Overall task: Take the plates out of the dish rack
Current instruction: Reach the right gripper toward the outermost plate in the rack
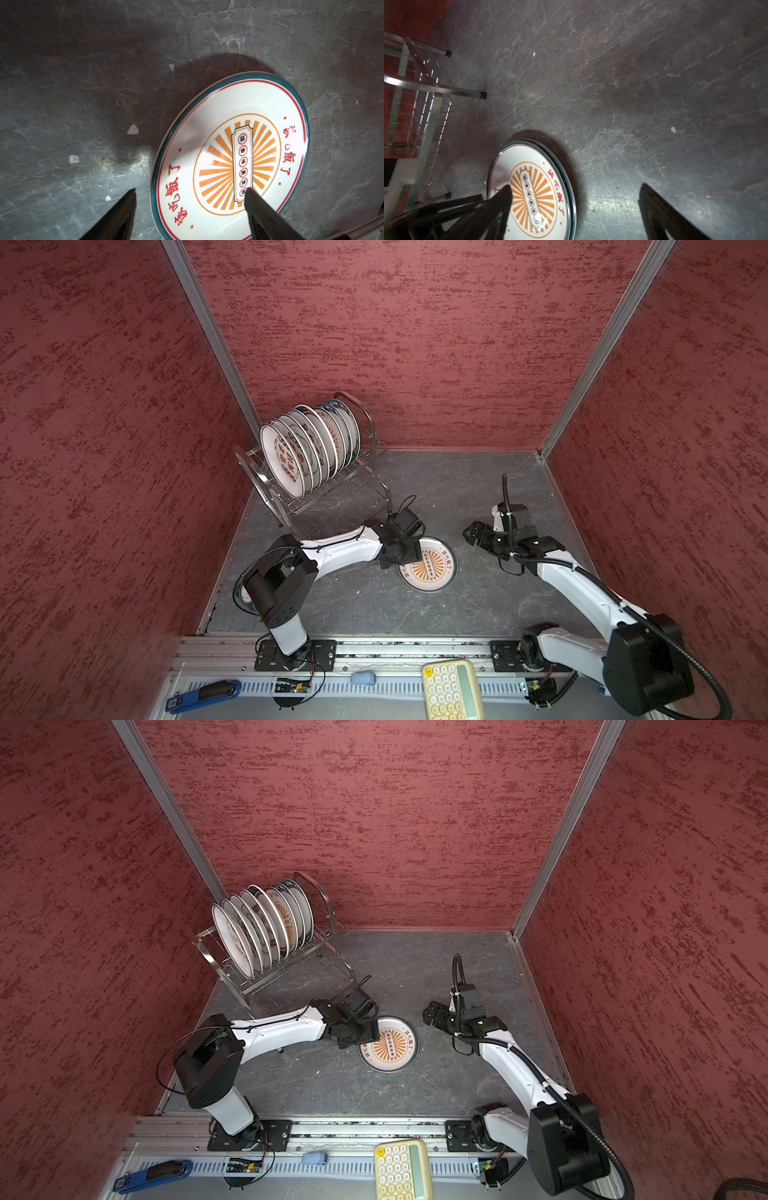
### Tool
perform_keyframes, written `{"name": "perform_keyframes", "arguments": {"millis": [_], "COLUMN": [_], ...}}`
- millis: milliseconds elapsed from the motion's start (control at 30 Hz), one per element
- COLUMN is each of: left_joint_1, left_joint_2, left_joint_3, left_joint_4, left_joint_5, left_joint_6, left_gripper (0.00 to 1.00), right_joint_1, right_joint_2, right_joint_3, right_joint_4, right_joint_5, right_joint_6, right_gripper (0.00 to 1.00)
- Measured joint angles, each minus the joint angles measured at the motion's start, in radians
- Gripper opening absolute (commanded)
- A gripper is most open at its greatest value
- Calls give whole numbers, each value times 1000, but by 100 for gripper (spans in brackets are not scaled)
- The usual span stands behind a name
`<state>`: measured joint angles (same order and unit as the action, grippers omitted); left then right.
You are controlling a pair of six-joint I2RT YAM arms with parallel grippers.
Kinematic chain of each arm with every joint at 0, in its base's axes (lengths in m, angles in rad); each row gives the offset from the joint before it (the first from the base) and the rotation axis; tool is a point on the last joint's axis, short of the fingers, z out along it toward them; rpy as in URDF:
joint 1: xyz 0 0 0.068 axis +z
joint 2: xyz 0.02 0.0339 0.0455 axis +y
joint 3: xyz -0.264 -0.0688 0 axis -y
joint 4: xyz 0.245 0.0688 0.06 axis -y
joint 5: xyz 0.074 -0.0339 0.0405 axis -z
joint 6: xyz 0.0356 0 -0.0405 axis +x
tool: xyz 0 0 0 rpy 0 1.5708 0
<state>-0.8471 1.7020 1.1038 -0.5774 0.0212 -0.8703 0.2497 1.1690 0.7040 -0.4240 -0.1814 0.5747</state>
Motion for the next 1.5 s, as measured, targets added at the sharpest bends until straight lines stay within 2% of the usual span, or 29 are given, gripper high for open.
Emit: {"name": "perform_keyframes", "arguments": {"millis": [333, 500, 600, 800, 967, 1133, 1367, 1500], "left_joint_1": [-5, -11, -10, 13, 51, 79, 112, 130], "left_joint_2": [48, 45, 17, -108, -213, -305, -427, -479], "left_joint_3": [45, 40, 16, -60, -129, -211, -305, -345], "left_joint_4": [-1, -6, -8, -20, -36, -51, -62, -67], "left_joint_5": [3, -3, -18, -52, -78, -98, -109, -111], "left_joint_6": [27, 25, 21, 12, 3, -16, -33, -37], "left_gripper": [88, 96, 99, 99, 99, 99, 99, 100], "right_joint_1": [0, 0, 17, 147, 278, 378, 441, 449], "right_joint_2": [50, 97, 148, 318, 533, 691, 826, 865], "right_joint_3": [236, 398, 551, 964, 1323, 1518, 1677, 1722], "right_joint_4": [-79, -99, -117, -147, -171, -183, -203, -205], "right_joint_5": [49, 46, 46, 69, 77, 78, 73, 74], "right_joint_6": [-70, -121, -161, -272, -356, -400, -399, -392], "right_gripper": [99, 99, 99, 99, 99, 99, 89, 77]}}
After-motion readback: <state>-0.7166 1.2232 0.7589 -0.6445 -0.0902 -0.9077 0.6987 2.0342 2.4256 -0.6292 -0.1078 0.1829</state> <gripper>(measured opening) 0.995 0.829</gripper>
